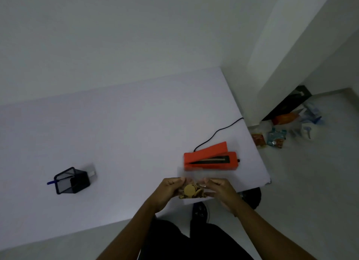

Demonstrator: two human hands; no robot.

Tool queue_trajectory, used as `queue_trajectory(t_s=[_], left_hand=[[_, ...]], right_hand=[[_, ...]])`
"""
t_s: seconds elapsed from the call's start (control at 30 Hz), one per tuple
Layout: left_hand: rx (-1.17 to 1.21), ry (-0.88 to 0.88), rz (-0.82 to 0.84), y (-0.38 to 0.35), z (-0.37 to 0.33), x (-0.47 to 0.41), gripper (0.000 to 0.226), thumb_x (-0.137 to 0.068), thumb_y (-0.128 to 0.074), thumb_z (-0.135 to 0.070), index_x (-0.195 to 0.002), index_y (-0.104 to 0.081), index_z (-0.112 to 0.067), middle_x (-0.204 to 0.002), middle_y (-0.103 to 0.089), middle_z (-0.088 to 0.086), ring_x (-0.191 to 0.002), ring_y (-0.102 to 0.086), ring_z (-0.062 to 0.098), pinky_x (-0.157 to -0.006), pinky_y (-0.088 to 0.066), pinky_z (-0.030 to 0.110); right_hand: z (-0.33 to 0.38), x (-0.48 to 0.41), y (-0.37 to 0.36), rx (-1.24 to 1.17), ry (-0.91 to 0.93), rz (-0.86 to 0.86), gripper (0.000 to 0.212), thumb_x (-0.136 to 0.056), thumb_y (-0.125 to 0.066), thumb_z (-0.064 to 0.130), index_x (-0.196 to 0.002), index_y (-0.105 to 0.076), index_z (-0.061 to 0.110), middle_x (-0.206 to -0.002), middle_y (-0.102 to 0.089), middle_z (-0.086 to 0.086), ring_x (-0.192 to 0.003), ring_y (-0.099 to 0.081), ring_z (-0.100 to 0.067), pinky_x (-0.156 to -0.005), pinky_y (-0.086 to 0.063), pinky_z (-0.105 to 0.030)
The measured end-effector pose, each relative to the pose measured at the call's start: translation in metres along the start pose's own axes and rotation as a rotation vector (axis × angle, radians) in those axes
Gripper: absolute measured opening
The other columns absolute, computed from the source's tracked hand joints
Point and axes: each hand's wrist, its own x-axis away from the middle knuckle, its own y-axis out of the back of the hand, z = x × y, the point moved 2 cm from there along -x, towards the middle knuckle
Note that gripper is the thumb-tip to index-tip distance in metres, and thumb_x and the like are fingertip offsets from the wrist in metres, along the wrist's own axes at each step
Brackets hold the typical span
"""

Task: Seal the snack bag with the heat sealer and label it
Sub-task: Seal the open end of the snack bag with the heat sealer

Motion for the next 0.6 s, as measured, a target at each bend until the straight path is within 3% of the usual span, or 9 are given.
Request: queue_trajectory(t_s=[0.23, 0.4, 0.6], left_hand=[[0.017, 0.139, 0.001, -0.046, 0.021, -0.038, 0.032, -0.098, -0.052, -0.03, -0.11, -0.074, -0.01, -0.111, -0.073, 0.014, -0.101, -0.068, 0.032, -0.091, -0.056, 0.042], [0.104, 0.213, -0.059, -0.058, 0.024, -0.059, 0.036, -0.096, -0.055, -0.036, -0.11, -0.073, -0.009, -0.106, -0.072, 0.013, -0.096, -0.065, 0.027, -0.092, -0.049, 0.041], [0.17, 0.201, -0.141, -0.063, 0.016, -0.072, 0.038, -0.095, -0.055, -0.041, -0.108, -0.071, -0.01, -0.106, -0.074, 0.013, -0.1, -0.068, 0.03, -0.089, -0.055, 0.042]], right_hand=[[-0.023, -0.004, 0.057, -0.014, -0.078, -0.105, 0.027, -0.093, -0.064, 0.029, -0.1, -0.078, 0.007, -0.103, -0.077, -0.012, -0.102, -0.071, -0.03, -0.092, -0.057, -0.047], [-0.014, -0.012, 0.064, -0.04, -0.069, -0.146, 0.028, -0.095, -0.062, 0.031, -0.099, -0.077, 0.007, -0.098, -0.077, -0.014, -0.094, -0.073, -0.031, -0.083, -0.059, -0.041], [-0.006, -0.031, 0.062, -0.076, -0.088, -0.225, 0.032, -0.089, -0.068, 0.039, -0.094, -0.076, 0.009, -0.096, -0.077, -0.017, -0.09, -0.074, -0.036, -0.08, -0.059, -0.057]])
